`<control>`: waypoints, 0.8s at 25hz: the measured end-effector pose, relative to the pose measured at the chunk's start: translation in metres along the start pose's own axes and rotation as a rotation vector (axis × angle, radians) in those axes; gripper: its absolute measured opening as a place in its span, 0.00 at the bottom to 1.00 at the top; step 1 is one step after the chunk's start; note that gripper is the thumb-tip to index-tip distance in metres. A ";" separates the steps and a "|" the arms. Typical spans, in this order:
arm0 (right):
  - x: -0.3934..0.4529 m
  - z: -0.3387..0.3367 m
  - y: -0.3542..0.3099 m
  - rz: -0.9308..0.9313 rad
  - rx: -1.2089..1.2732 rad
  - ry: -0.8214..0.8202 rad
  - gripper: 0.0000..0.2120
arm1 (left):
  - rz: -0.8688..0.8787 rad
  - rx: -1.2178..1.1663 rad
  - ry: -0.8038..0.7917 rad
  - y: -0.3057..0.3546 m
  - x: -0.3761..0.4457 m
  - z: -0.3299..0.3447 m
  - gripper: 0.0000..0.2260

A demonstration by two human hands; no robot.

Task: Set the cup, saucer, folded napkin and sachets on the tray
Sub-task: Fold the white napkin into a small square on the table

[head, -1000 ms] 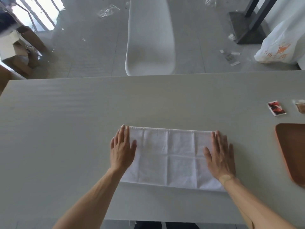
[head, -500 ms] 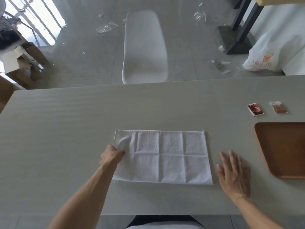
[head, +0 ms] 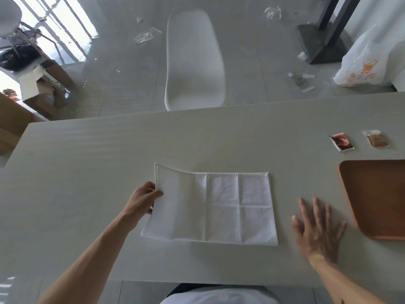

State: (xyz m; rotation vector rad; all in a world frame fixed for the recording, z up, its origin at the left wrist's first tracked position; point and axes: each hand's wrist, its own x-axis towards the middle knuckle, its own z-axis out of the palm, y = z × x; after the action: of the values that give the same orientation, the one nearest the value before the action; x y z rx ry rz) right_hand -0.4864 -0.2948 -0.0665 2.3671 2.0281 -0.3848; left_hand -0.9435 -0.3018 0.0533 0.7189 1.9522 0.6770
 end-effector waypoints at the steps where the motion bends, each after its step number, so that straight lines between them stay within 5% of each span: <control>1: 0.000 0.002 0.001 0.009 0.004 -0.004 0.30 | 0.016 -0.017 -0.066 0.012 -0.009 0.003 0.01; 5: 0.003 0.004 0.006 0.022 0.002 0.001 0.30 | 0.066 -0.055 -0.258 0.058 -0.040 0.033 0.11; 11: 0.006 0.008 0.009 0.008 0.002 0.028 0.29 | 0.076 -0.112 -0.411 0.101 -0.054 0.113 0.09; 20: 0.011 0.019 0.016 -0.032 -0.038 0.057 0.30 | -0.024 0.078 -0.426 0.084 -0.027 0.239 0.08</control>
State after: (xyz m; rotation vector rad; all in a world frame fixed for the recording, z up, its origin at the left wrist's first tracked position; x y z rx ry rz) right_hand -0.4729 -0.2898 -0.0899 2.3533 2.0793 -0.2801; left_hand -0.7026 -0.2244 0.0260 0.8116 1.5975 0.3945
